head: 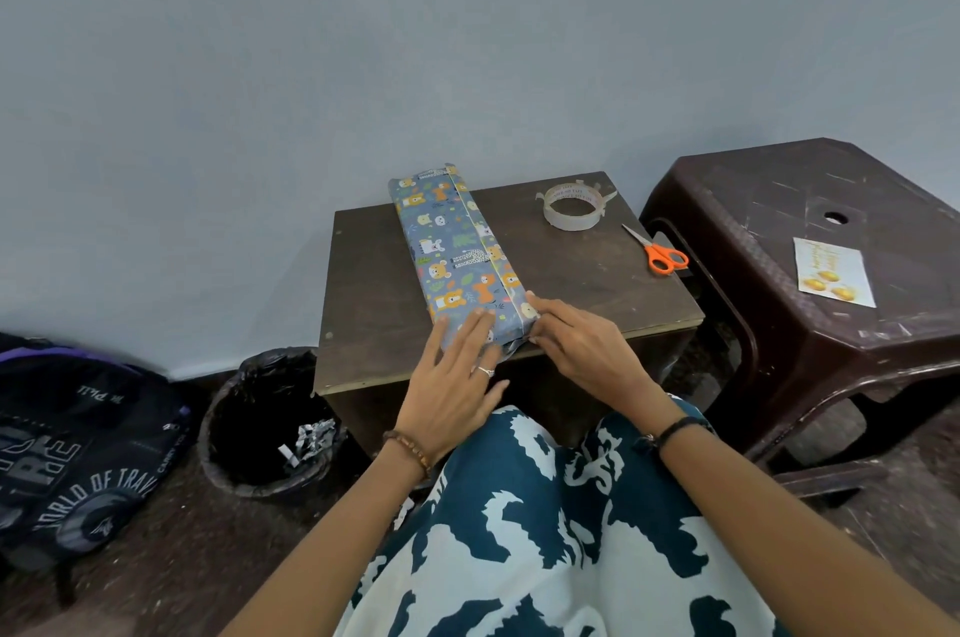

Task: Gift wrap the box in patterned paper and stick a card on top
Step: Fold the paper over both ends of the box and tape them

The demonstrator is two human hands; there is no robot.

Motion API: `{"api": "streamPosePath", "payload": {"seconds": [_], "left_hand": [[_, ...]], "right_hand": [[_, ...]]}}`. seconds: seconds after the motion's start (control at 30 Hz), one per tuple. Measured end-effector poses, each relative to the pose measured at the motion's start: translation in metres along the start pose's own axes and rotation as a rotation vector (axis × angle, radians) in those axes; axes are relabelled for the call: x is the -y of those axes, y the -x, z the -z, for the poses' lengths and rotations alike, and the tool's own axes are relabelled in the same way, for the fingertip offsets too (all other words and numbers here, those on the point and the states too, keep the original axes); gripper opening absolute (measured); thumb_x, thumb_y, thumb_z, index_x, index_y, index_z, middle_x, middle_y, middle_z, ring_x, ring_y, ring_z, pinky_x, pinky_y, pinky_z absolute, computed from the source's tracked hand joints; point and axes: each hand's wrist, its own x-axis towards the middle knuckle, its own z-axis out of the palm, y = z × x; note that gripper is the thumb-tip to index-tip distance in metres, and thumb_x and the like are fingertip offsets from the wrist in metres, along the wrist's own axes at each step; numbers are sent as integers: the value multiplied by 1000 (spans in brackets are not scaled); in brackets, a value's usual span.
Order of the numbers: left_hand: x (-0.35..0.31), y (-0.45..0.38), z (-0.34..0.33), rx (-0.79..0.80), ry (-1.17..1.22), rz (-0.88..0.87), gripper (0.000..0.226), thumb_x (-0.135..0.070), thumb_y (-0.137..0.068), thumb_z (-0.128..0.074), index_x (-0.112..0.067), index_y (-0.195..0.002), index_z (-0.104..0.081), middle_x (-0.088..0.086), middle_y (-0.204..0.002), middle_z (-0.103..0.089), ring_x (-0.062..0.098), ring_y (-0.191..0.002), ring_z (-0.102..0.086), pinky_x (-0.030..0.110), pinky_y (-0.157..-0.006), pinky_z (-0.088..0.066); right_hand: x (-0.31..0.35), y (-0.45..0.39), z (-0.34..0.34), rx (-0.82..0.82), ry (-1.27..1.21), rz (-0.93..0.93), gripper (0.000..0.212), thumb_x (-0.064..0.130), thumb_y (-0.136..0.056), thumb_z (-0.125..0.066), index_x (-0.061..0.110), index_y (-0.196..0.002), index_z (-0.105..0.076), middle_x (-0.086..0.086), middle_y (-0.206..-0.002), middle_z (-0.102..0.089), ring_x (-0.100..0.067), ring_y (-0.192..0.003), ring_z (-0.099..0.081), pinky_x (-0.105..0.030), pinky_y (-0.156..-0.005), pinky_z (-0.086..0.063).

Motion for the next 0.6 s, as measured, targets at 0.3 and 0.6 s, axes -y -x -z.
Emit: {"api": "streamPosePath", "payload": {"seconds": [0.3, 0.6], "left_hand": [[6, -31, -16, 33, -32, -60, 41, -30, -69, -77, -13, -99, -54, 10, -118, -65, 32, -112, -60, 53, -93, -46], [9, -35, -18, -105, 101, -21, 27, -28, -88, -49, -14, -85, -72, 4, -113, -68, 24, -107, -64, 42, -93, -49]], "right_hand": [[-4, 1, -1, -17, 9, 16, 23, 20, -89, -45, 9, -88, -66, -9, -116, -64, -17, -90, -67, -25, -70, -54], [-8, 0, -5, -28, -26, -13, 24, 21, -90, -45, 6, -90, -64, -6, -118, -62, -14, -92, -64, -24, -67, -54]]}}
